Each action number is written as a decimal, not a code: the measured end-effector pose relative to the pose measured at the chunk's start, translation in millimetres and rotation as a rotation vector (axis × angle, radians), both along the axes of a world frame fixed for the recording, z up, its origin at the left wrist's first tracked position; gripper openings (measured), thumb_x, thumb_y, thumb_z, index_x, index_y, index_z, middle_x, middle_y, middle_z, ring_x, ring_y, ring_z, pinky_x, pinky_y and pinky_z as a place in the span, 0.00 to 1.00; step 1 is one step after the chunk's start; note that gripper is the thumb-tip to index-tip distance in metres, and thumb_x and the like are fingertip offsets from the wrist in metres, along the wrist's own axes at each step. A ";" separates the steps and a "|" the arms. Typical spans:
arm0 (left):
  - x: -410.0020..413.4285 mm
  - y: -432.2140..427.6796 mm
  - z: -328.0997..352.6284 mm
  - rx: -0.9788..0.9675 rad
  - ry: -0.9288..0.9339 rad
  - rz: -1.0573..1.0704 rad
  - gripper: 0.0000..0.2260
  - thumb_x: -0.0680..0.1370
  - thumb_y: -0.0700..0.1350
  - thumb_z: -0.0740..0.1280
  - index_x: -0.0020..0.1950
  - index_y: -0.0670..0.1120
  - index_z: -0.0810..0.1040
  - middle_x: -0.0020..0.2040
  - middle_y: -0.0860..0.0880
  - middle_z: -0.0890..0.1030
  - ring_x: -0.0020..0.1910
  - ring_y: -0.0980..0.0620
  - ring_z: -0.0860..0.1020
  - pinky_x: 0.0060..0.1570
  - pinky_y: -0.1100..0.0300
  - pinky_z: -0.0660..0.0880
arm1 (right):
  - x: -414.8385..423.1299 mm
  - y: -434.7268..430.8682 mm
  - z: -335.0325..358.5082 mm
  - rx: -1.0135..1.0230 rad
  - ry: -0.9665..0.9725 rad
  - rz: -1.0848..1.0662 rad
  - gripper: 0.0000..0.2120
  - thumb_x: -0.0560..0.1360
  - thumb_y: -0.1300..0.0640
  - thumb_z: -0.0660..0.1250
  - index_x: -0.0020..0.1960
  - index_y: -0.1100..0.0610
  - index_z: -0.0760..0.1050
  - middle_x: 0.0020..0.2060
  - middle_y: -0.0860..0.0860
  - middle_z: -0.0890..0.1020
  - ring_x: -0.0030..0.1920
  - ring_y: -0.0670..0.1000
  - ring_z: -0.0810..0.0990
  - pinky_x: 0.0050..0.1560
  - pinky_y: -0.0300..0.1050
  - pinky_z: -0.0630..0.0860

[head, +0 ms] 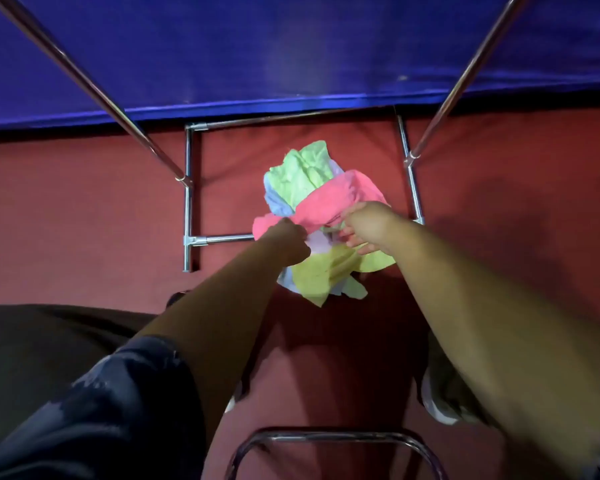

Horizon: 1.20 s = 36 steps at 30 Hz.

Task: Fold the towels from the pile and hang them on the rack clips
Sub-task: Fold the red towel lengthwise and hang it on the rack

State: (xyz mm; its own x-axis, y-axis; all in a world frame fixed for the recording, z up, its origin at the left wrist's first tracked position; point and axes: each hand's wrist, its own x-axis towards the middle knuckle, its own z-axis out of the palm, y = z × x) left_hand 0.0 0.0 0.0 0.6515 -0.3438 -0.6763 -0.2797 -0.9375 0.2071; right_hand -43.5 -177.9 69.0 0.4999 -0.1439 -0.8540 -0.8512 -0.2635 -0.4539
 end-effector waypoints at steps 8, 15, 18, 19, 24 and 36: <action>-8.5 -10.7 -48.0 0.036 0.057 0.041 0.38 0.78 0.37 0.62 0.87 0.54 0.58 0.88 0.55 0.52 0.78 0.41 0.69 0.73 0.40 0.74 | 4.7 -2.7 -28.6 0.012 -0.025 -0.053 0.20 0.88 0.64 0.58 0.77 0.52 0.75 0.59 0.55 0.84 0.51 0.56 0.85 0.61 0.57 0.83; 5.5 -11.7 -38.5 -0.063 -0.166 0.070 0.10 0.78 0.42 0.68 0.59 0.45 0.81 0.55 0.46 0.83 0.54 0.45 0.80 0.50 0.58 0.71 | 0.0 -3.3 -29.4 0.033 0.016 -0.172 0.11 0.88 0.62 0.58 0.63 0.56 0.78 0.46 0.50 0.83 0.43 0.51 0.83 0.60 0.55 0.82; 9.2 -12.0 -24.4 0.003 -0.186 0.042 0.13 0.78 0.47 0.69 0.61 0.48 0.83 0.56 0.48 0.83 0.49 0.49 0.77 0.46 0.60 0.67 | 0.8 -0.2 -21.2 0.062 0.013 -0.165 0.08 0.88 0.61 0.61 0.57 0.57 0.79 0.49 0.51 0.83 0.49 0.53 0.84 0.61 0.53 0.82; 10.0 -11.9 -22.9 0.011 -0.169 0.040 0.15 0.78 0.48 0.69 0.64 0.48 0.83 0.58 0.47 0.82 0.50 0.48 0.78 0.48 0.60 0.69 | 1.1 1.1 -20.9 0.067 0.007 -0.177 0.07 0.87 0.62 0.61 0.55 0.56 0.78 0.49 0.51 0.83 0.50 0.53 0.84 0.61 0.53 0.82; 7.1 -7.1 -26.5 -0.008 -0.050 0.021 0.27 0.79 0.46 0.69 0.80 0.48 0.73 0.81 0.42 0.68 0.74 0.43 0.74 0.71 0.56 0.70 | -3.9 7.3 -33.5 0.066 0.001 -0.224 0.07 0.87 0.62 0.61 0.57 0.55 0.78 0.51 0.50 0.85 0.43 0.50 0.85 0.49 0.50 0.83; 4.0 -6.9 -50.7 -0.121 -0.213 0.172 0.10 0.79 0.50 0.68 0.56 0.50 0.86 0.48 0.49 0.86 0.53 0.43 0.84 0.50 0.57 0.71 | 3.3 5.5 -49.6 0.060 0.034 -0.248 0.12 0.87 0.61 0.59 0.46 0.51 0.74 0.45 0.49 0.83 0.46 0.51 0.84 0.54 0.51 0.83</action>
